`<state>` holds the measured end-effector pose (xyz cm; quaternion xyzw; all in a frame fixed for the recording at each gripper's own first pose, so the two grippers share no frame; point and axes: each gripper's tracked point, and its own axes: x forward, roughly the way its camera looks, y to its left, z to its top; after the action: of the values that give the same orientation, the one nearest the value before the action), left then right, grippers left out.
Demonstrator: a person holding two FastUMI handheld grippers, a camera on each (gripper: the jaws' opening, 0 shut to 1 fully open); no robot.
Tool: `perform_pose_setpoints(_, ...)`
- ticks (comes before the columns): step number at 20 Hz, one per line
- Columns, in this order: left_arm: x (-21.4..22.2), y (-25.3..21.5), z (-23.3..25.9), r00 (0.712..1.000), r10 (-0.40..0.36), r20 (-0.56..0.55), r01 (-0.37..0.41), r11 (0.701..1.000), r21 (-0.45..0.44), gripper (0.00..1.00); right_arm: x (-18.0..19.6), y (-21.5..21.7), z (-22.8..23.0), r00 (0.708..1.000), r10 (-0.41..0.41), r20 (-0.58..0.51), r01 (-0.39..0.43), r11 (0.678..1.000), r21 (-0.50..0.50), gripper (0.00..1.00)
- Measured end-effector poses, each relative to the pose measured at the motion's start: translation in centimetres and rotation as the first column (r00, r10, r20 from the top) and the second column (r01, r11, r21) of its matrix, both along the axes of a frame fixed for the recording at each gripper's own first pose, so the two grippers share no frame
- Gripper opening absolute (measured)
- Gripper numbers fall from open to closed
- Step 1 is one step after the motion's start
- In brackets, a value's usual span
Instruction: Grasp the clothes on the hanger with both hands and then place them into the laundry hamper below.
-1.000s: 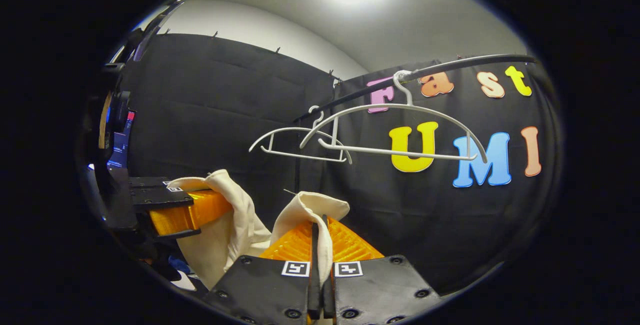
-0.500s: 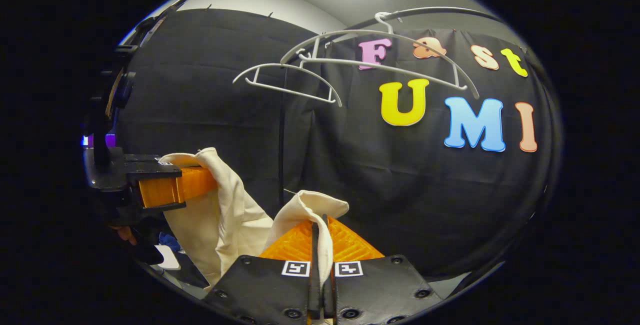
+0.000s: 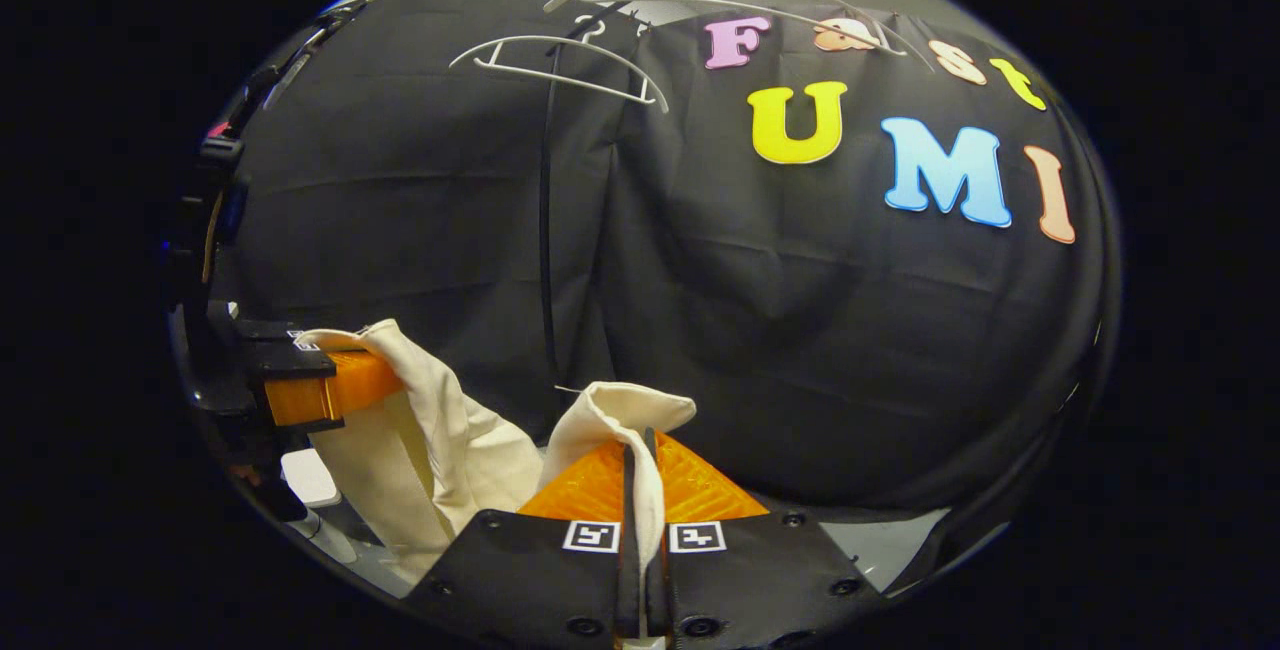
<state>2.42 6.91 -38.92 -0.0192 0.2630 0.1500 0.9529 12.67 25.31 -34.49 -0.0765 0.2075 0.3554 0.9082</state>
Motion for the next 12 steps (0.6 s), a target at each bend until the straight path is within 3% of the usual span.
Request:
perform_pose_setpoints(1, -0.6, 0.3, -1.4, 1.0, 0.003, -0.015, -0.003, 1.0, -0.004, 0.02, -0.4, 0.1, -0.9, 1.0, 0.003, -0.01, -0.003, 1.0, -0.004, 0.04)
perform_pose_setpoints(6, -2.4, 0.0, -6.9, 0.994, 0.017, -0.109, -0.018, 1.0, -0.014, 0.02, -1.7, 0.1, -5.7, 0.995, -0.011, -0.101, 0.007, 0.999, -0.035, 0.07)
perform_pose_setpoints(7, -2.8, -0.2, -7.7, 0.991, 0.016, -0.134, -0.018, 1.0, -0.014, 0.02, -2.1, 0.0, -6.7, 0.993, -0.015, -0.12, 0.009, 0.999, -0.049, 0.04)
perform_pose_setpoints(12, -5.0, -1.4, -11.8, 0.97, -0.02, -0.243, 0.011, 0.999, -0.039, 0.04, -4.4, -0.6, -10.7, 0.977, -0.031, -0.21, 0.009, 0.995, -0.103, 0.05)
